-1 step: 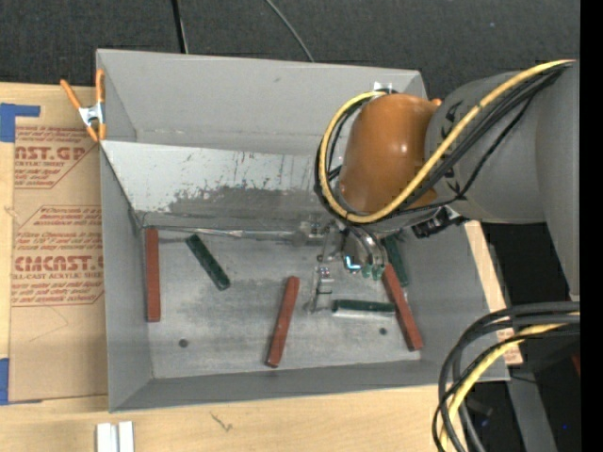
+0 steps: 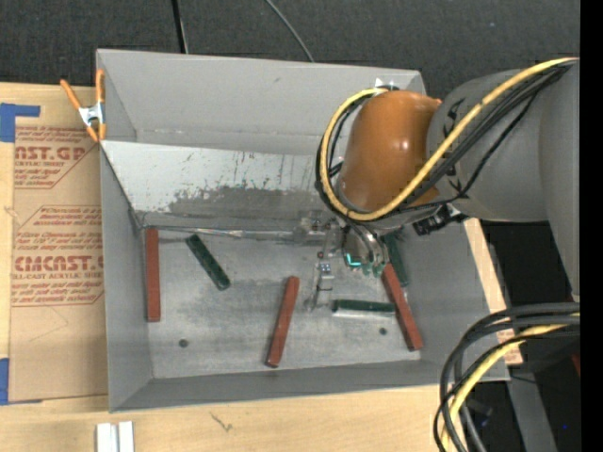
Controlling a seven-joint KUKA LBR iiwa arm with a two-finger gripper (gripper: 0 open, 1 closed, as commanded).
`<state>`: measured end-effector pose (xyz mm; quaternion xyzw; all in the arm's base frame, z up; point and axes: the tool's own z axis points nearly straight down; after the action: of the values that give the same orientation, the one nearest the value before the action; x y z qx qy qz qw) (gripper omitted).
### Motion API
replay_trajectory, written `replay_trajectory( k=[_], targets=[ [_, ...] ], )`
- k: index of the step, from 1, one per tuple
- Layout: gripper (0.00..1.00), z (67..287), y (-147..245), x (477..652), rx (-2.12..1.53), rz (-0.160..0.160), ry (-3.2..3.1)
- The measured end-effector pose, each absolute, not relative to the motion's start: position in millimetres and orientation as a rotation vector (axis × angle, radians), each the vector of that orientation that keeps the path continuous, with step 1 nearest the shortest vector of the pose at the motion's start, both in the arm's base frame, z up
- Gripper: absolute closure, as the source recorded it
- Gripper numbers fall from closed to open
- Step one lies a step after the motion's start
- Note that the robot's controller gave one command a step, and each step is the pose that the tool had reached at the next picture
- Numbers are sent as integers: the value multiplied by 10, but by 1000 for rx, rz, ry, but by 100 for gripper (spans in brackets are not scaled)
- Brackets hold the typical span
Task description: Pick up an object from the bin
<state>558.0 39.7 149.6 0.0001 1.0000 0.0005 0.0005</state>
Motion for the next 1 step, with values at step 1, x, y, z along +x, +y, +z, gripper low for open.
replay_trajectory(
  k=[1],
  targets=[
    [100,780,532,4997,-300,2,3126]
  ],
)
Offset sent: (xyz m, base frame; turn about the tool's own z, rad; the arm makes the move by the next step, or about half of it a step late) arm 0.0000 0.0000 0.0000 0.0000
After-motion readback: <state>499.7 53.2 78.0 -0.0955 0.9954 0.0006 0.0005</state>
